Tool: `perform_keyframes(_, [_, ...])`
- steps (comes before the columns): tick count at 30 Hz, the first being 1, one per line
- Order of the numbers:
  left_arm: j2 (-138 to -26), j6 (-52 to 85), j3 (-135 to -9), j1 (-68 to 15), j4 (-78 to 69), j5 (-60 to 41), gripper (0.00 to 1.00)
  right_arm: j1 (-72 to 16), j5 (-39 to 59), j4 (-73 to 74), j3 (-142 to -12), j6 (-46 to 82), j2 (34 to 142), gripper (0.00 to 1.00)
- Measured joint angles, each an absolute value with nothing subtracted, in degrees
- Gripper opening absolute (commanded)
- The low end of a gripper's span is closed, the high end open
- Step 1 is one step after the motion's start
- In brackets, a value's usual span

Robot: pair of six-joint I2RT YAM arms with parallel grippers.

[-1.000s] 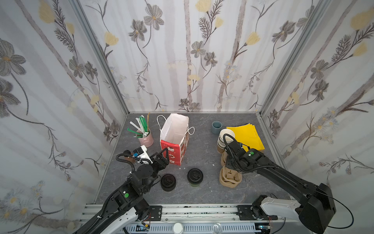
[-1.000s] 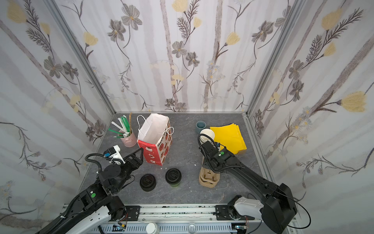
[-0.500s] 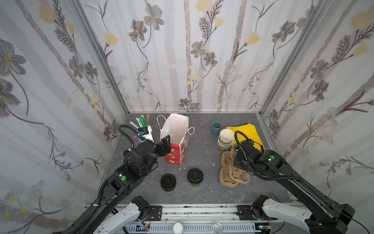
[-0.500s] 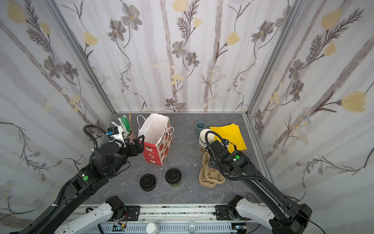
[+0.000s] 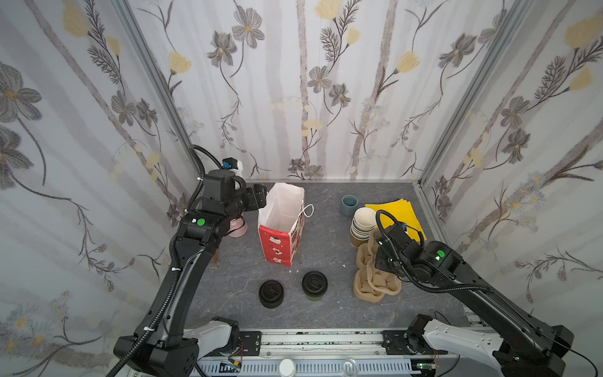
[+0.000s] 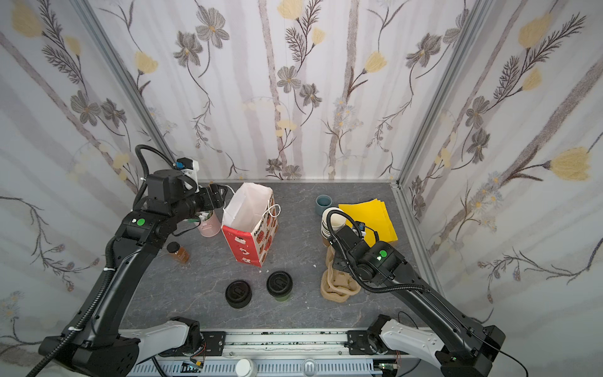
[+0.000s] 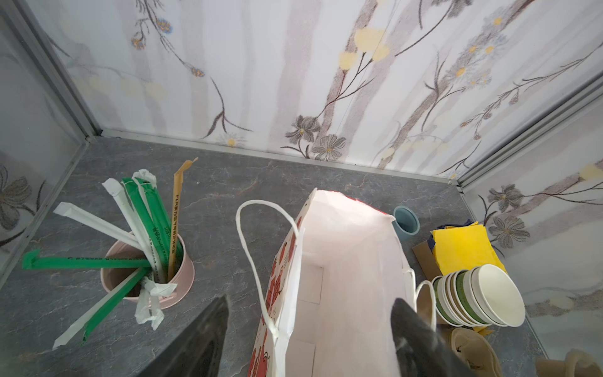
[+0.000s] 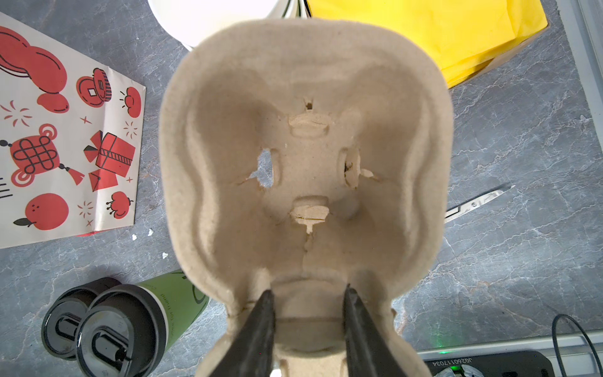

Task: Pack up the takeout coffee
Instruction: 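Grasp the paper bag's rim with the left gripper while the right holds the carrier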

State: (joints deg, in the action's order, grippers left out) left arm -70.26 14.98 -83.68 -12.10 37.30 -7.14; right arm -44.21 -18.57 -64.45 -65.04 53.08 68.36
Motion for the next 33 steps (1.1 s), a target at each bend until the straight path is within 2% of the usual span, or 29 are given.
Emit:
perform_keyframes(5, [-73.1,15.0,-82.4,-7.4,39.9,-14.7,0.75,-44.2,-19.4,-64.4,-64.7,53.1,68.5,0.36])
perform_keyframes(12, [-76.7,13.4,-80.6,-6.0,41.6,-22.6,0.69,-44.2,-19.4,-64.1,-64.2,53.0,69.2,0.36])
perform_keyframes(23, [-81.7,11.5,-82.4,-5.4,42.2,-24.3,0.42,-44.2,-19.4,-63.6,-62.4,52.9,68.6,0.37])
perform_keyframes(33, [-82.4,10.3,-82.4,-5.4,42.7,-26.7,0.26,-44.2,-19.4,-63.5,-62.2,52.9,68.5,0.35])
